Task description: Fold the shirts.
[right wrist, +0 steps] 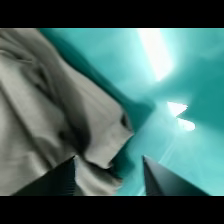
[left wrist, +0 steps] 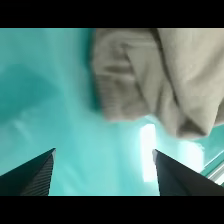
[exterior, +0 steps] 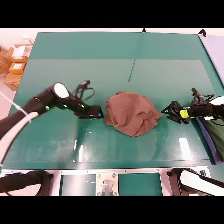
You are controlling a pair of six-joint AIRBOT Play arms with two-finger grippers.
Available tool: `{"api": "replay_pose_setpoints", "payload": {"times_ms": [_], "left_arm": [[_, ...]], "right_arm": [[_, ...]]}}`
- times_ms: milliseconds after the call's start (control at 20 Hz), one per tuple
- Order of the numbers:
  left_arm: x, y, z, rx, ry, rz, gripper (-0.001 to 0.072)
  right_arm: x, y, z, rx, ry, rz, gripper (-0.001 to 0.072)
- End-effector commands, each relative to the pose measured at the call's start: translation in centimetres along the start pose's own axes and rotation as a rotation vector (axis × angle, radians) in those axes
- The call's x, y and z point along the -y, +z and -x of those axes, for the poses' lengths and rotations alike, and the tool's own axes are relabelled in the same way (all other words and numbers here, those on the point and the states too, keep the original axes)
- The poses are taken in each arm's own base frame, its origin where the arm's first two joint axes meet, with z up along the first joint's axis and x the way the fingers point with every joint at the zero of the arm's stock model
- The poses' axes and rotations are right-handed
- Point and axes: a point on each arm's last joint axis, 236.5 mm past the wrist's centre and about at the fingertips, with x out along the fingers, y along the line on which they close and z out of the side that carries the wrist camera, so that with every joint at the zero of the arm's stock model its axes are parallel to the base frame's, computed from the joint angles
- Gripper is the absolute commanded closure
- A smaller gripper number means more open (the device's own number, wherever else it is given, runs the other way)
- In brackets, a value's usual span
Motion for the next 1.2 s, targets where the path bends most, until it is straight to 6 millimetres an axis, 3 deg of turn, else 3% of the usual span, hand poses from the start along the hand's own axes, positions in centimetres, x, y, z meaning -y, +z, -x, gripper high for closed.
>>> {"api": "replay_pose_setpoints", "payload": {"times_ms": [0, 150, 200, 250, 300, 350, 400, 450, 550, 600, 700, 750, 850, 900, 1000, 1100, 1150], "left_arm": [[1.5, -0.5, -4.8, 0.013, -0.113, 0.074, -0.0013], [2.2, -0.6, -6.7, -0.001, -0.174, 0.118, -0.0012], [2.0, -0.5, -6.7, 0.001, -0.169, 0.117, 0.0046], [1.9, -0.6, -6.7, 0.001, -0.166, 0.102, 0.0249], [1.9, -0.6, -6.7, 0.003, -0.165, 0.079, 0.0363], [1.9, -0.5, -6.7, 0.005, -0.164, 0.071, 0.0455], [1.8, -0.4, -6.7, 0.008, -0.164, 0.068, 0.0657], [1.7, -0.2, -6.5, 0.012, -0.165, 0.066, 0.0680], [3.1, 0.9, -4.7, 0.017, -0.208, 0.042, 0.0681], [4.2, 2.1, -2.7, 0.034, -0.234, 0.004, 0.0681], [6.5, 5.2, 3.3, 0.129, -0.239, -0.099, 0.0681], [7.8, 6.9, 7.3, 0.206, -0.228, -0.148, 0.0681], [12.2, 9.7, 17.5, 0.426, -0.225, -0.296, 0.0681], [15.0, 10.3, 22.9, 0.549, -0.234, -0.364, 0.0680], [21.6, 9.0, 34.5, 0.812, -0.253, -0.530, 0.0681], [27.9, 5.1, 43.9, 1.033, -0.281, -0.696, 0.0681], [30.2, 2.8, 47.4, 1.115, -0.292, -0.767, 0.0681]], "right_arm": [[0.9, -0.4, -1.8, -0.062, 0.007, -0.022, 0.0321], [-0.6, 0.0, -2.5, -0.062, 0.082, -0.031, 0.0323], [-1.1, 0.1, -2.8, -0.060, 0.101, -0.029, 0.0364], [-1.6, -0.1, -3.2, -0.070, 0.118, -0.023, 0.0382], [-2.2, -0.3, -3.7, -0.084, 0.134, -0.023, 0.0382], [-2.5, -0.5, -4.2, -0.094, 0.139, -0.025, 0.0431], [-2.7, -0.6, -4.6, -0.095, 0.137, -0.015, 0.0541], [-2.9, -0.4, -4.7, -0.087, 0.144, 0.017, 0.0690], [-4.1, 1.1, -3.4, -0.061, 0.170, 0.047, 0.0701], [-5.1, 2.2, -1.8, -0.041, 0.192, 0.069, 0.0701], [-8.5, 4.8, 3.4, 0.049, 0.248, 0.135, 0.0702], [-11.3, 6.3, 7.4, 0.137, 0.294, 0.196, 0.0702], [-18.1, 7.7, 17.5, 0.378, 0.405, 0.346, 0.0701], [-21.5, 7.1, 22.9, 0.501, 0.458, 0.430, 0.0701], [-27.4, 3.6, 34.0, 0.771, 0.512, 0.620, 0.0701], [-31.4, -1.6, 42.1, 0.985, 0.534, 0.777, 0.0701], [-33.0, -4.8, 45.5, 1.081, 0.545, 0.852, 0.0701]]}}
